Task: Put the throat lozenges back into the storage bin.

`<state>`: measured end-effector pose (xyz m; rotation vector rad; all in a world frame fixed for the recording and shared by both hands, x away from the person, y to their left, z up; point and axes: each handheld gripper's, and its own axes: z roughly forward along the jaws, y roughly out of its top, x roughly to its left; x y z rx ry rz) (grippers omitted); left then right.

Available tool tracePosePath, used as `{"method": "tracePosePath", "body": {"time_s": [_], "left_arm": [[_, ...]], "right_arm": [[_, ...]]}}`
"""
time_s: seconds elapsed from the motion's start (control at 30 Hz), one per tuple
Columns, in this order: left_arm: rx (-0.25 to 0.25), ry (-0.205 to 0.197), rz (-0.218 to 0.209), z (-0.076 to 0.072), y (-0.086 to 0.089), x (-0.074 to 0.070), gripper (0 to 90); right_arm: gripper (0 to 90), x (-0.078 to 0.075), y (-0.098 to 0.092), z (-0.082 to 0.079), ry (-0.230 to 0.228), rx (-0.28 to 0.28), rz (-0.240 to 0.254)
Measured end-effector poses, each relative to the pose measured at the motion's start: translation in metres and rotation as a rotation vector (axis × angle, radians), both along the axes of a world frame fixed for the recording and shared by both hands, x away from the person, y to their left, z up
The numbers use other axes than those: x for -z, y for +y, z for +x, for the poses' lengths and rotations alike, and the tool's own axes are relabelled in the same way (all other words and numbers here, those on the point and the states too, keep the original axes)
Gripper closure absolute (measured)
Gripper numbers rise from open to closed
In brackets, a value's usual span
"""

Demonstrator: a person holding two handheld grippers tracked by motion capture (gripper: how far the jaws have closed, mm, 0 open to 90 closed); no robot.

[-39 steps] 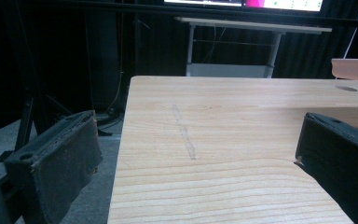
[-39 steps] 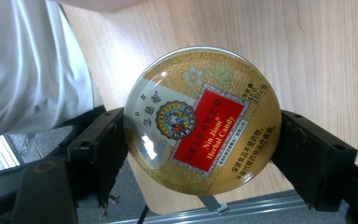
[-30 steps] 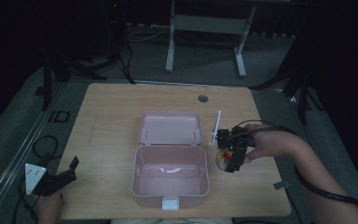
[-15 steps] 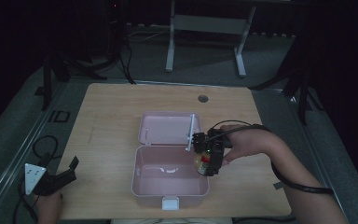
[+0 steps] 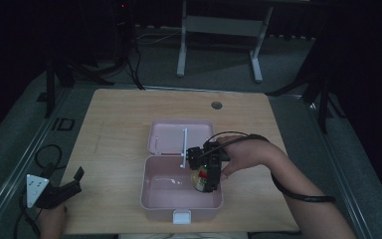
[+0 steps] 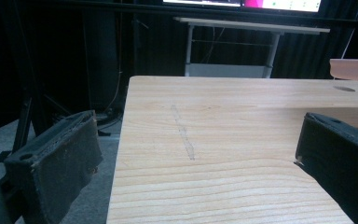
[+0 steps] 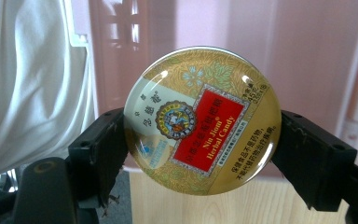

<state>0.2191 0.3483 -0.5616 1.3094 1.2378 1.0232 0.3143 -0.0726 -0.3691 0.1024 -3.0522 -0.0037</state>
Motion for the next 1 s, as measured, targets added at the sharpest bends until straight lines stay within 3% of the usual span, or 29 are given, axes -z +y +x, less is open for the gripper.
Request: {"method": "tracePosePath", "body": {"time_s": [0.43,0.73,1.0], "left_arm": [[0.000,-0.002,-0.001,0.000,0.000,0.000,0.4],[0.002,0.001,0.002,0.000,0.000,0.000,0.4],[0.002,0.000,0.007,0.000,-0.001,0.000,0.4]], "right_arm": [[20.6,0.039,0.005,0.001,0.015,-0.037,-0.009],[20.6,0.076,0.004,0.002,0.026,-0.041,-0.046],[20.6,0.097,0.009,0.002,0.013,-0.037,-0.087]]}}
